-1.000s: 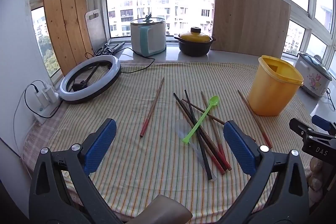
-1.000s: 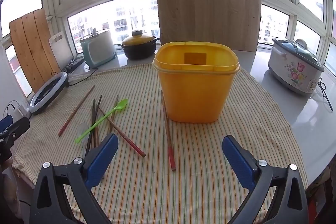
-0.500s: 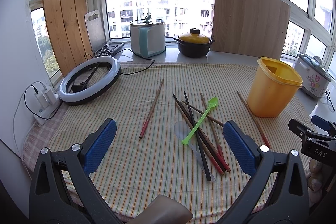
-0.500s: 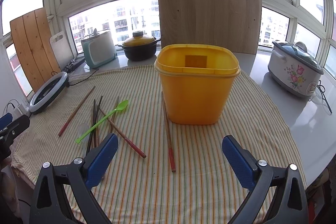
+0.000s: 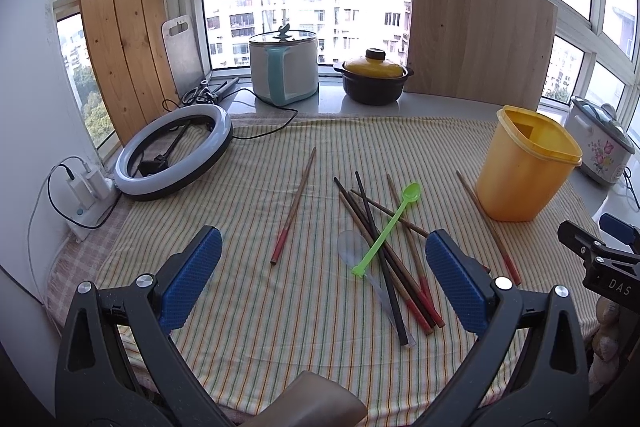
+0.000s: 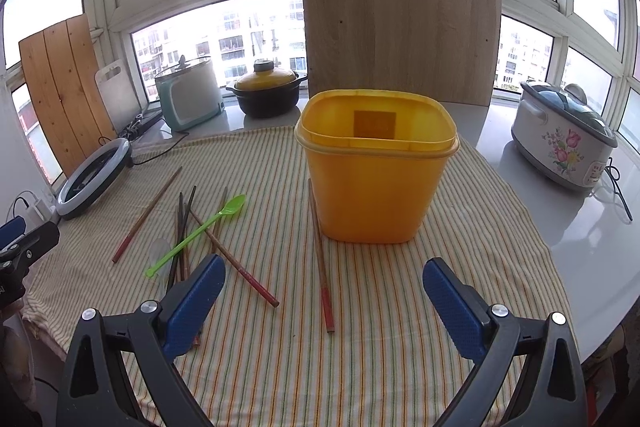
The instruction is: Organize utensils
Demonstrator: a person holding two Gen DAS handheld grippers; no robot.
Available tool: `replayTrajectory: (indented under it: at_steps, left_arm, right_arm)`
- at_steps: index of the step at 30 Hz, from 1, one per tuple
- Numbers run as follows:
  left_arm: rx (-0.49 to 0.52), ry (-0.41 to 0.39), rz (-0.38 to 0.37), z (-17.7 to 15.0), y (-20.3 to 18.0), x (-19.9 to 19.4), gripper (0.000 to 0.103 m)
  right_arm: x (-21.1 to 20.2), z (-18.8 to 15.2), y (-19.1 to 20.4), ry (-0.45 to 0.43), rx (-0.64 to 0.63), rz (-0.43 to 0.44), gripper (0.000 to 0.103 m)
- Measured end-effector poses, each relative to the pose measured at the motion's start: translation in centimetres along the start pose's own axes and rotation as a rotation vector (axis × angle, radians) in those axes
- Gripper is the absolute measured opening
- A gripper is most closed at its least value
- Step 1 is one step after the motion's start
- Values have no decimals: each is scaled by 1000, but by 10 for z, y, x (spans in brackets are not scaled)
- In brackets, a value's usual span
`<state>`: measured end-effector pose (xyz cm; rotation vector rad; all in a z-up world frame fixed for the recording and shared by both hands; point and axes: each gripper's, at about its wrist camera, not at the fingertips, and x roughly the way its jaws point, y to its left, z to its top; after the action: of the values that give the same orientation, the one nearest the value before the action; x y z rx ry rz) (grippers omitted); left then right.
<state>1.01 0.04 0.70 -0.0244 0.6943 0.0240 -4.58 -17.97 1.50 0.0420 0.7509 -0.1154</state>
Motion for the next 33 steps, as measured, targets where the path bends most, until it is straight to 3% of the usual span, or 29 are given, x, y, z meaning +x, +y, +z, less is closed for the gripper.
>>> replayTrajectory:
  at_steps: [33]
  left_arm:
    - [25, 32, 21, 0, -3, 16, 103]
  right_arm:
    - [18, -1, -3, 28, 4, 65, 95]
